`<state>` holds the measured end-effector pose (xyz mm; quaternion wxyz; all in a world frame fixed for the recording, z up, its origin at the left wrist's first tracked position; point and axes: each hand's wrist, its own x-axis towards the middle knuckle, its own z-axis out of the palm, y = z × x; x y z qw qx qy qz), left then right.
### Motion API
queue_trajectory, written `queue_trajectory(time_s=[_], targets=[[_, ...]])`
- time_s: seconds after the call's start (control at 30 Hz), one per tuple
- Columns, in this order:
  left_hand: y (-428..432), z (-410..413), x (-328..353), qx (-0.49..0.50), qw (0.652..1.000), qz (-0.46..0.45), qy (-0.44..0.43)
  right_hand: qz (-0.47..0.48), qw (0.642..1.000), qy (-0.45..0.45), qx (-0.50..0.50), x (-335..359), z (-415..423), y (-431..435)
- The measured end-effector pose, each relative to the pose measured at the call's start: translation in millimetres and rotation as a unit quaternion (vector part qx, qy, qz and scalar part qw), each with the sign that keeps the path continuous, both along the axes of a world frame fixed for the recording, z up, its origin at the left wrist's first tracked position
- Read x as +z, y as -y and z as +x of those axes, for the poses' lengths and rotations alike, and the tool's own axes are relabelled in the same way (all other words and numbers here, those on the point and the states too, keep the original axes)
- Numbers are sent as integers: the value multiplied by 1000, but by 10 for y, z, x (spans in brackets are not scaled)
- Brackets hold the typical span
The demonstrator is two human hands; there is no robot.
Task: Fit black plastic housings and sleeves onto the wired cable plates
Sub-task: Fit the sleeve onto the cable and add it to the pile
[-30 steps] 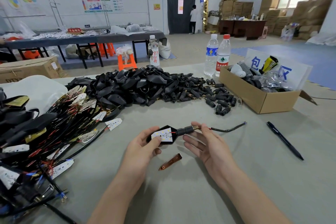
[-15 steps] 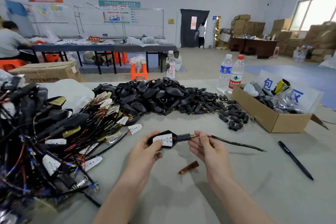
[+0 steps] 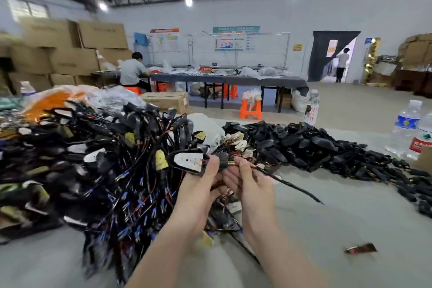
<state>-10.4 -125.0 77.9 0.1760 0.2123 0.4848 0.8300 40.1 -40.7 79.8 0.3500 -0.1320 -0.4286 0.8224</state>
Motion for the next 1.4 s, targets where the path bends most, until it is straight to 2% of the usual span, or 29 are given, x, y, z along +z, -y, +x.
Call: queue_trajectory(time_s=[0.17, 0.37, 0.5, 0.7, 0.83, 0.9, 1.03, 1.13, 1.27, 1.4], targets=[[385, -48, -116, 29, 995, -96, 2, 43, 998, 29, 33, -129, -115, 436], [557, -176, -26, 33, 991, -131, -22, 68, 996, 56, -5, -103, -190, 594], [594, -244, -2, 53, 989, -134, -40, 38, 997, 64, 6, -72, -241, 714], [609, -426, 107, 156, 978, -132, -40, -29, 994, 84, 70, 59, -376, 891], [619, -734, 392, 227, 965, -123, -56, -150, 974, 112, 129, 220, -533, 912], [625, -982, 635, 239, 961, -123, -60, -176, 961, 113, 179, 313, -604, 884], [652, -1628, 1343, 218, 956, -181, -75, -131, 959, 86, 234, 501, -702, 741], [768, -2025, 1680, 270, 919, -273, -84, -86, 967, 72, 228, 584, -705, 557], [843, -2112, 1552, 356, 872, -321, -98, -51, 974, 65, 212, 580, -638, 246], [749, -1911, 1157, 304, 872, -349, -161, -38, 980, 75, 180, 444, -585, -19]])
